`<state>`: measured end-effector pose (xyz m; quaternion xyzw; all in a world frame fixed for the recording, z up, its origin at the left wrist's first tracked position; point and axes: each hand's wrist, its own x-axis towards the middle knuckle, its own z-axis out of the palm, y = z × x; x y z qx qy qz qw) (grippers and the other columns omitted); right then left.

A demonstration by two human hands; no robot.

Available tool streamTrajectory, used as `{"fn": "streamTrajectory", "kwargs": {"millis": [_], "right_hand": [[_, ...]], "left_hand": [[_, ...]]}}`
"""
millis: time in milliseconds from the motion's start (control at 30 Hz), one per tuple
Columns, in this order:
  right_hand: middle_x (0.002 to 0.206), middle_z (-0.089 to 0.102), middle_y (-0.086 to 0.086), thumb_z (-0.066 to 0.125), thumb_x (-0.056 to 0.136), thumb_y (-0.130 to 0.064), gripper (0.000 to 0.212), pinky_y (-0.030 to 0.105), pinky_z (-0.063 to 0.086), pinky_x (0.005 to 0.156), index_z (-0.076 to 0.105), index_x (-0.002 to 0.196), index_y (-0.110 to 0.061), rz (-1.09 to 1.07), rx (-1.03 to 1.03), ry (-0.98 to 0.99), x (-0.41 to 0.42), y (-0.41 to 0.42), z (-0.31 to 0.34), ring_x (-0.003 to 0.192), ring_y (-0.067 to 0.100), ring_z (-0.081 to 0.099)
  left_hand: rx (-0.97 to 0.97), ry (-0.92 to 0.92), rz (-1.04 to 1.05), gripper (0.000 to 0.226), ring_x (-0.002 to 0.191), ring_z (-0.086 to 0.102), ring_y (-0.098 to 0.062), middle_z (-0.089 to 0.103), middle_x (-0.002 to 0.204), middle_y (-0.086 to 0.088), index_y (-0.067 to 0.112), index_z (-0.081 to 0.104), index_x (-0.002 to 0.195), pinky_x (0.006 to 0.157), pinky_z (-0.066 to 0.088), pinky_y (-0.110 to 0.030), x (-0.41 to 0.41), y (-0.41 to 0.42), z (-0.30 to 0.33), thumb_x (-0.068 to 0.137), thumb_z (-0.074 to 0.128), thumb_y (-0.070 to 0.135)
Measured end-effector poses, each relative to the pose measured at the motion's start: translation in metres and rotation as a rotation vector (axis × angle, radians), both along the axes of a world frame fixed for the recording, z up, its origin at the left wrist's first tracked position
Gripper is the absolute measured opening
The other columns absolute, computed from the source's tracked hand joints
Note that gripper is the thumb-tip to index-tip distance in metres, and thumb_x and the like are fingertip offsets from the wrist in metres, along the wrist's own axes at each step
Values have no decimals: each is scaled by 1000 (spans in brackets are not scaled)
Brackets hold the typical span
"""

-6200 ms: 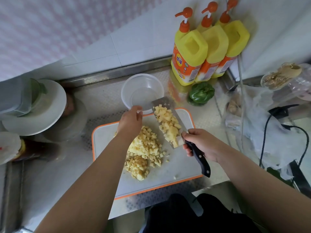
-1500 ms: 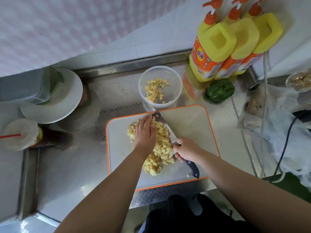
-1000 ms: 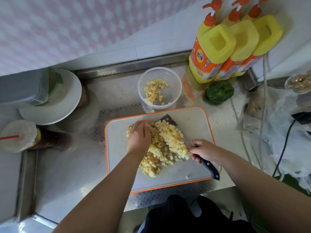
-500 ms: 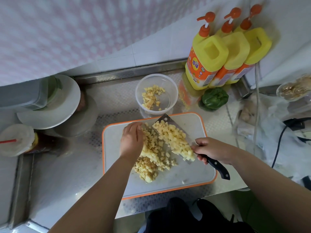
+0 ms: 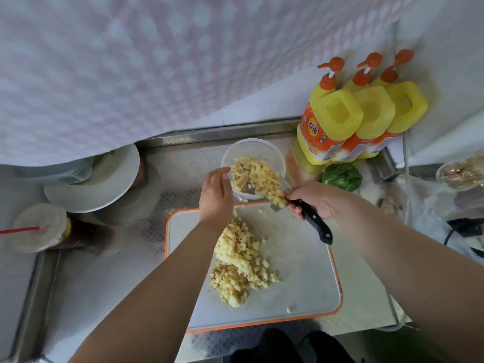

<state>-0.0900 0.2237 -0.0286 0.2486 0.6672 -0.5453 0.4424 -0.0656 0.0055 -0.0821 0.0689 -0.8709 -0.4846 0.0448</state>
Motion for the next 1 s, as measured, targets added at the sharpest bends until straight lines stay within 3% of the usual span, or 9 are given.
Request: {"fn": "streamTrajectory", "kwargs": {"millis": [133, 267, 400, 567, 700, 867, 1000], "right_hand": [[57, 44, 3, 44, 101, -15, 22, 20, 36, 41, 48, 80, -9, -44, -26, -47, -22, -14, -7, 38, 9, 38], [58, 46, 5, 49, 99, -12, 13, 17, 39, 37, 46, 87, -7, -149, -79, -82, -35, -22, -8, 38, 9, 42], [66, 50, 9, 53, 98, -19, 14, 19, 47, 42, 43, 96, -10, -219, -157, -70, -38, -25, -5, 49, 13, 46], [70, 50, 10, 46, 98, -9, 11, 21, 50, 46, 45, 88, -6, -299, -249, -44, -38, -32, 3, 58, 16, 52], [66, 50, 8, 42, 99, -11, 15, 21, 45, 50, 48, 86, -7, -259, -279, -2, -39, -36, 8, 57, 14, 50], [65, 51, 5, 41, 100, -15, 8, 19, 40, 38, 46, 102, -9, -242, -245, 31, -42, -36, 12, 44, 10, 51], [63, 45, 5, 37, 101, -14, 16, 17, 36, 35, 44, 88, -9, -218, -233, 40, -35, -32, 23, 40, 8, 46]], "left_hand": [[89, -135, 8, 36, 110, 45, -1, 50, 137, 1, 20, 52, 136, 92, 34, -19, -14, 4, 4, 108, 31, 28], [28, -142, -45, 37, 114, 49, -5, 50, 140, 1, 19, 51, 138, 93, 34, -19, -20, 5, 6, 108, 31, 27], [-110, -50, -183, 38, 132, 46, -16, 49, 145, 0, 19, 51, 141, 110, 37, -34, -23, 3, 0, 106, 35, 24], [-337, 54, -480, 52, 149, 22, -18, 31, 160, 5, 25, 38, 151, 122, 15, -38, -39, 21, 4, 102, 27, 38], [-425, -129, -565, 48, 152, 4, -15, 12, 164, 13, 32, 21, 156, 122, 4, -39, -63, 34, 13, 108, 27, 33], [-498, -366, -647, 49, 153, -4, -17, 1, 165, 15, 37, 10, 157, 122, 0, -39, -86, 43, 16, 108, 16, 39], [-535, -466, -703, 51, 152, -10, -20, -6, 165, 12, 36, 1, 157, 122, -2, -41, -93, 47, 13, 108, 12, 41]]}}
